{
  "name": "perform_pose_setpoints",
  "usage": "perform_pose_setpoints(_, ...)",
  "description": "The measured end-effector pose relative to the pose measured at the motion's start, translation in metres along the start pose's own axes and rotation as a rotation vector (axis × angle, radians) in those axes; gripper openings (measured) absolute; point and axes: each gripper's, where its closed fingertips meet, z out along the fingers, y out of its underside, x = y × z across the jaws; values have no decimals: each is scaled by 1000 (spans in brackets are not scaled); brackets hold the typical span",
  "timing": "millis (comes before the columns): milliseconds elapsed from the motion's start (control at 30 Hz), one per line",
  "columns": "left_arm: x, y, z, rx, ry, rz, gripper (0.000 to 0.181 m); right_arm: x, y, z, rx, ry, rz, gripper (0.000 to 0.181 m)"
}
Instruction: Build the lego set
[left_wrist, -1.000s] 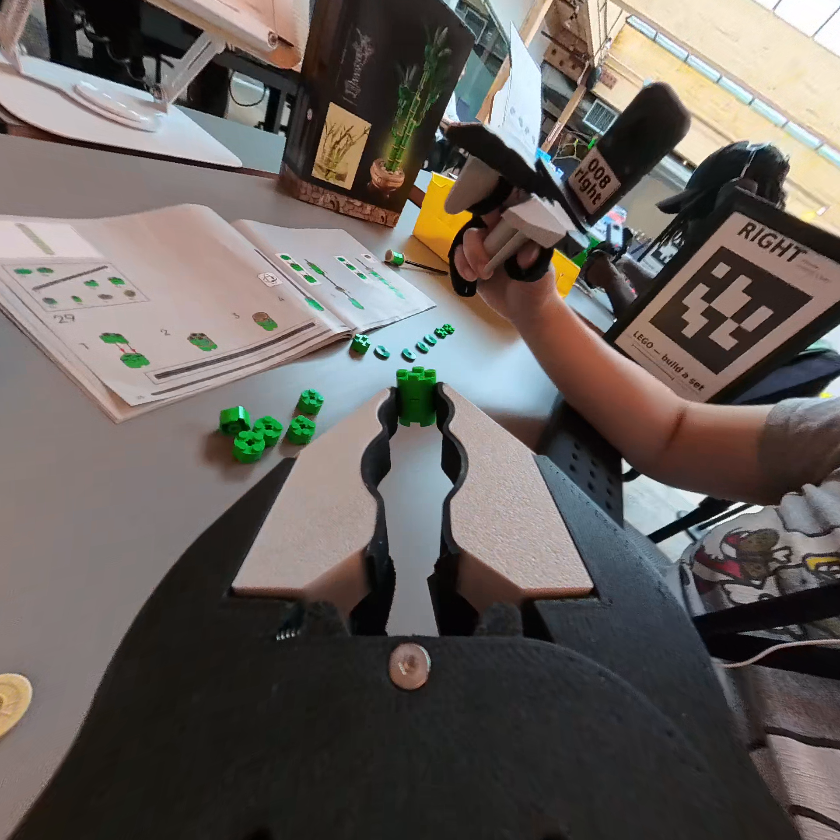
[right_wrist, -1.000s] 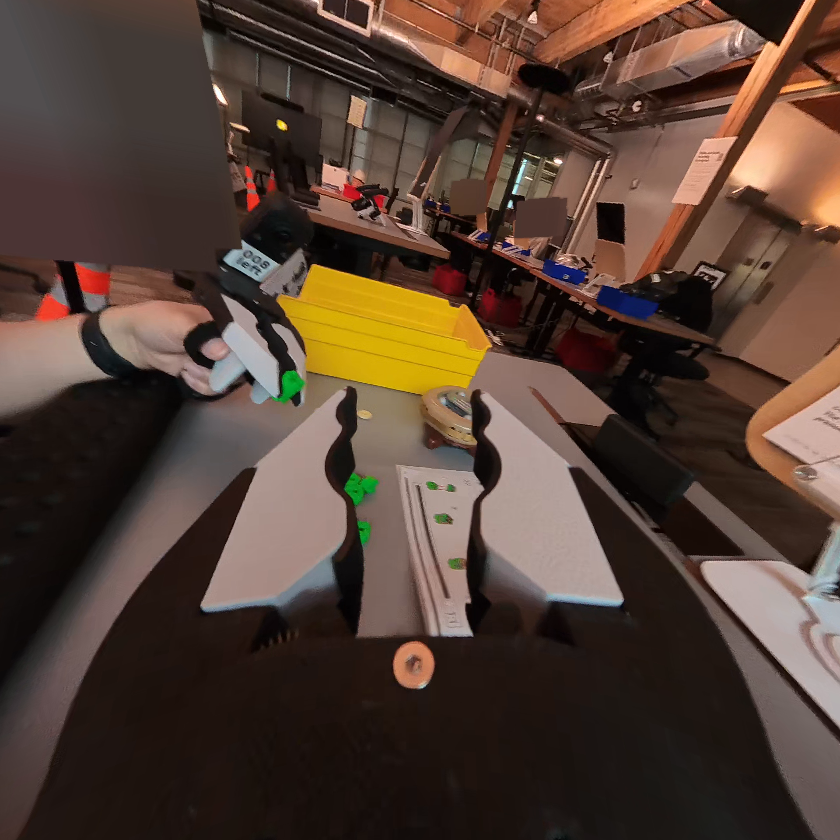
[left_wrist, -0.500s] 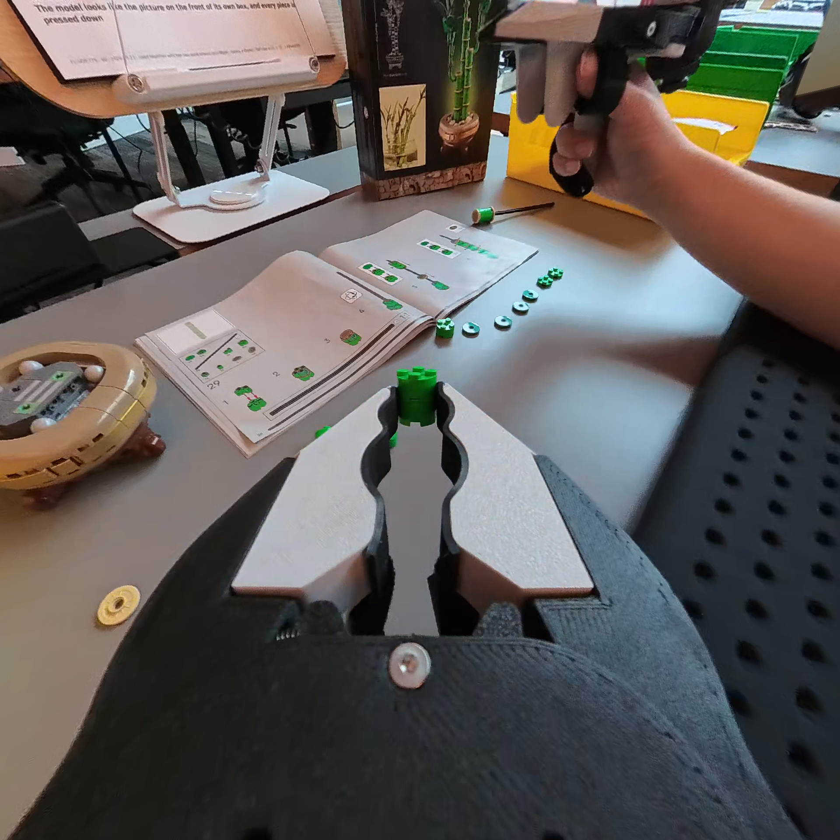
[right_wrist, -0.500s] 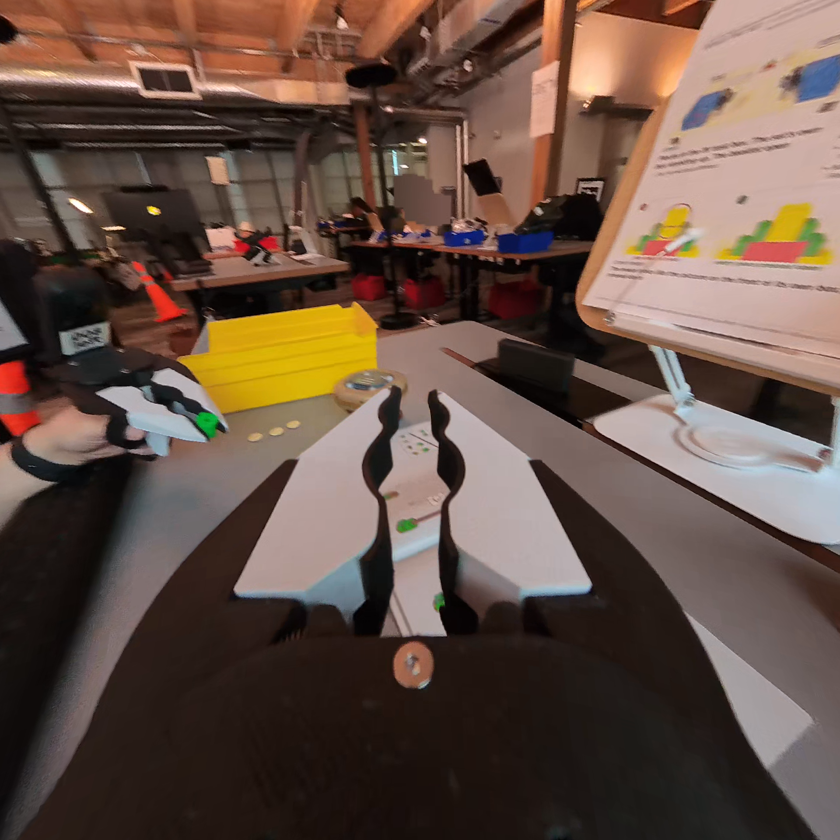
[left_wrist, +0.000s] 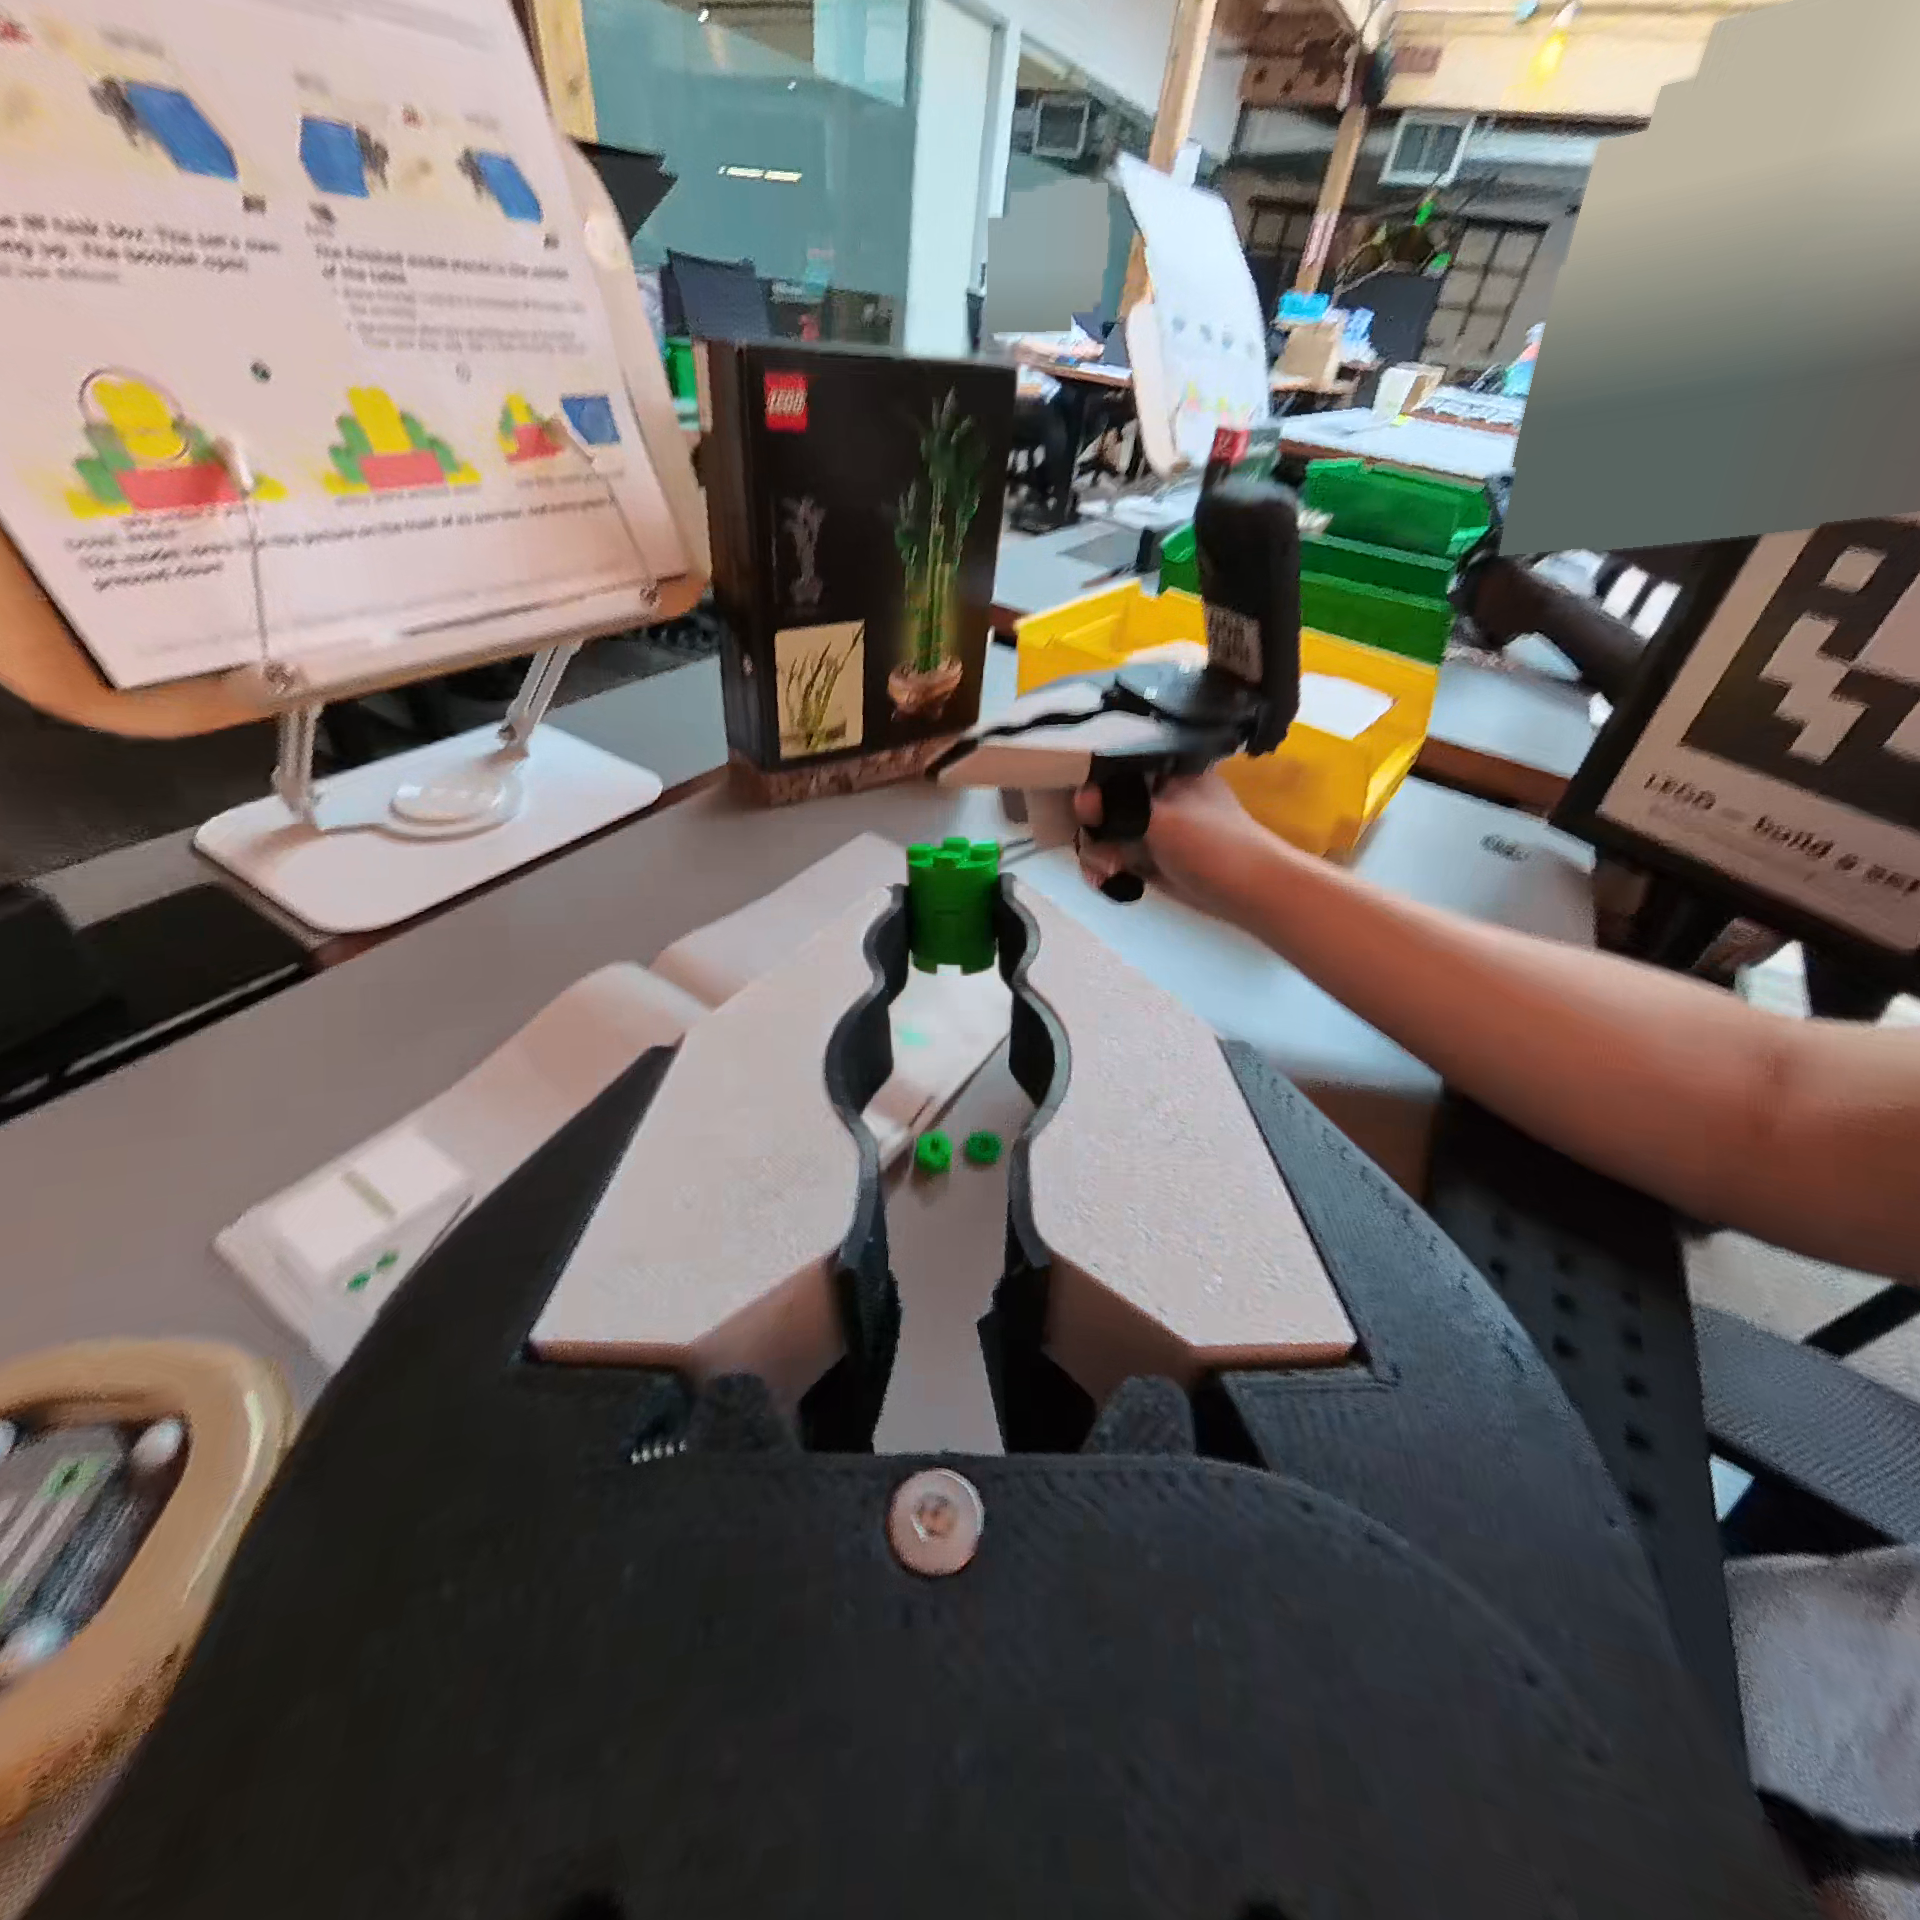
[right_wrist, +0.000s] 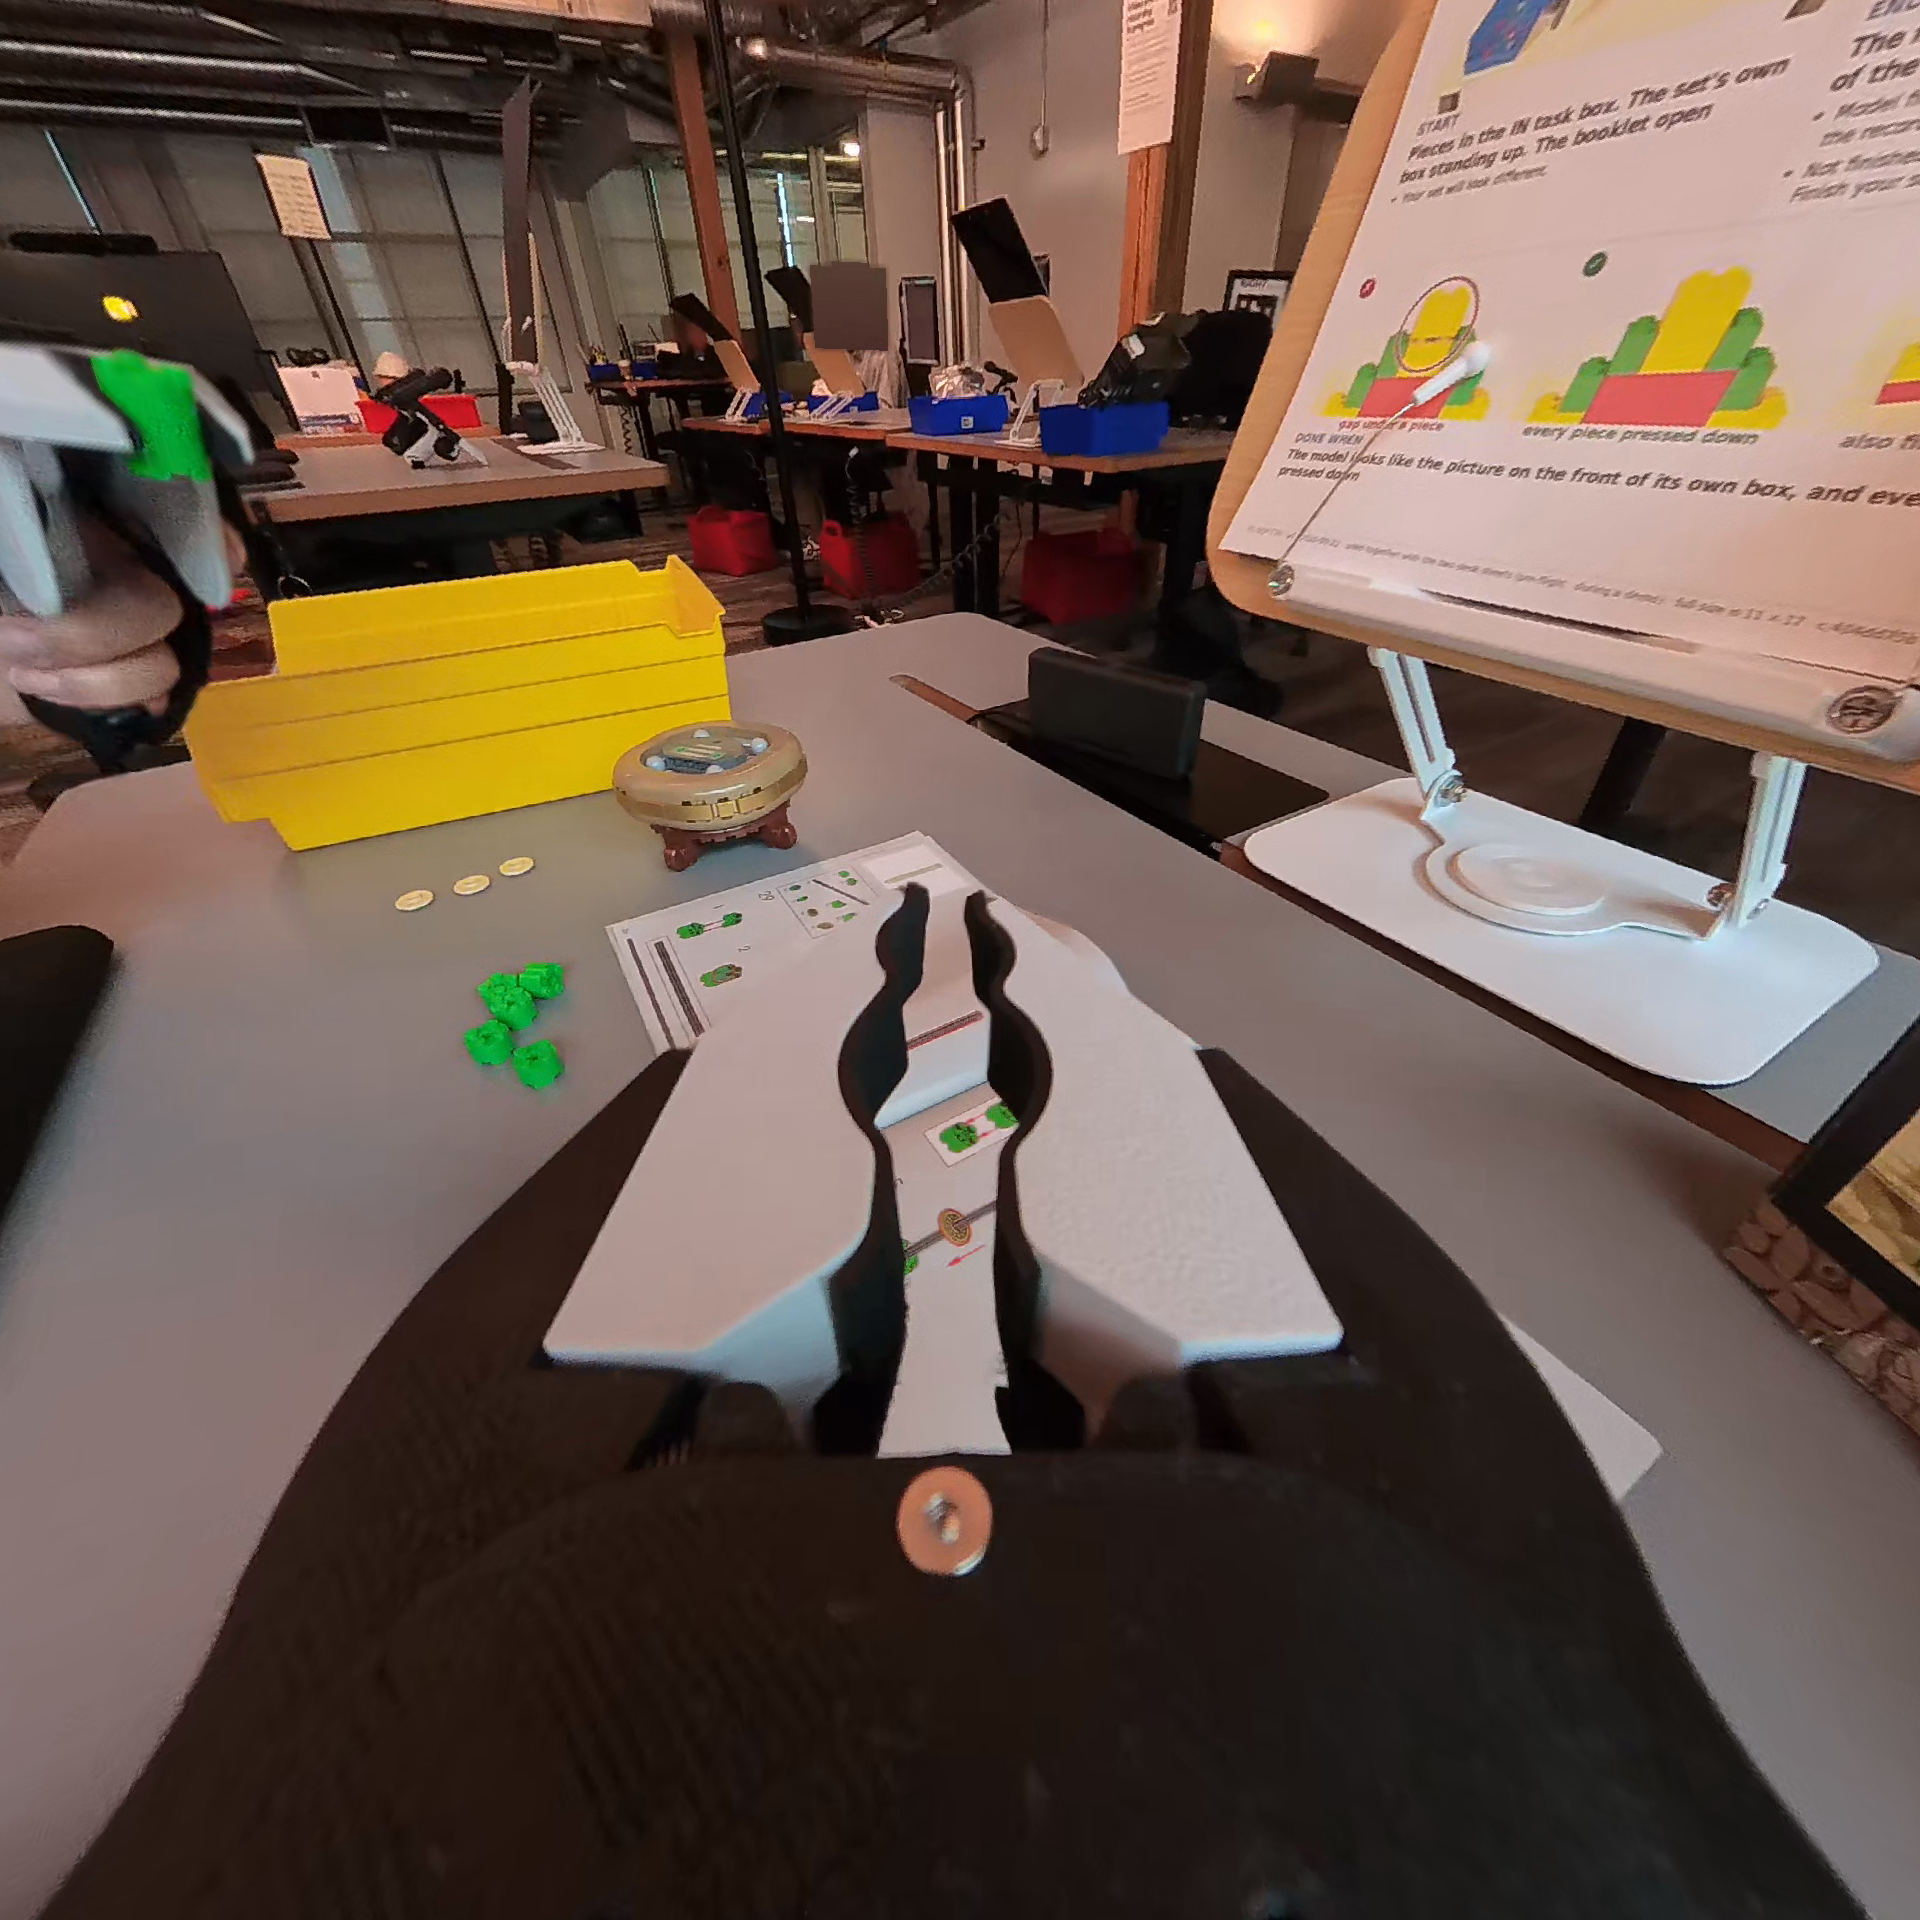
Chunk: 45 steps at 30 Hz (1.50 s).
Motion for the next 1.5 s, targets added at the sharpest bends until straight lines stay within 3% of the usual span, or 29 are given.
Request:
perform_pose_setpoints(133, -3, -5, 24, 25, 73, -64, 14, 7, 3, -4, -31, 25, -59, 8)
perform_pose_setpoints(300, -2, 42, 30, 89, 145, -150, 14, 1, 2, -3, -57, 0, -87, 8)
perform_pose_setpoints(400, 0, 54, 35, 62, 182, -183, 13, -5, -4, -2, -44, -24, -86, 8)
perform_pose_setpoints(667, -4, 82, 47, -90, 49, 22, 14, -35, -39, -28, 28, -153, -7, 13)
perform_pose_setpoints(867, 4, 99, 55, -198, -26, 232, 14, -57, -44, -26, 13, -211, -25, 15)
perform_pose_setpoints(1233, 11, 113, 70, -183, 45, -118, 14, -57, -34, -14, 10, -258, 92, 16)
perform_pose_setpoints(1333, 6, 112, 69, -182, 10, -113, 14, -71, -20, -4, -77, -324, 169, 26)
perform_pose_setpoints(1400, -2, 113, 68, -192, -53, -51, 14, -86, 0, 4, -226, -374, 235, 32)
perform_pose_setpoints(1500, 2, 111, 69, -193, -61, 1, 14, -103, 15, 14, -327, -386, 199, 32)
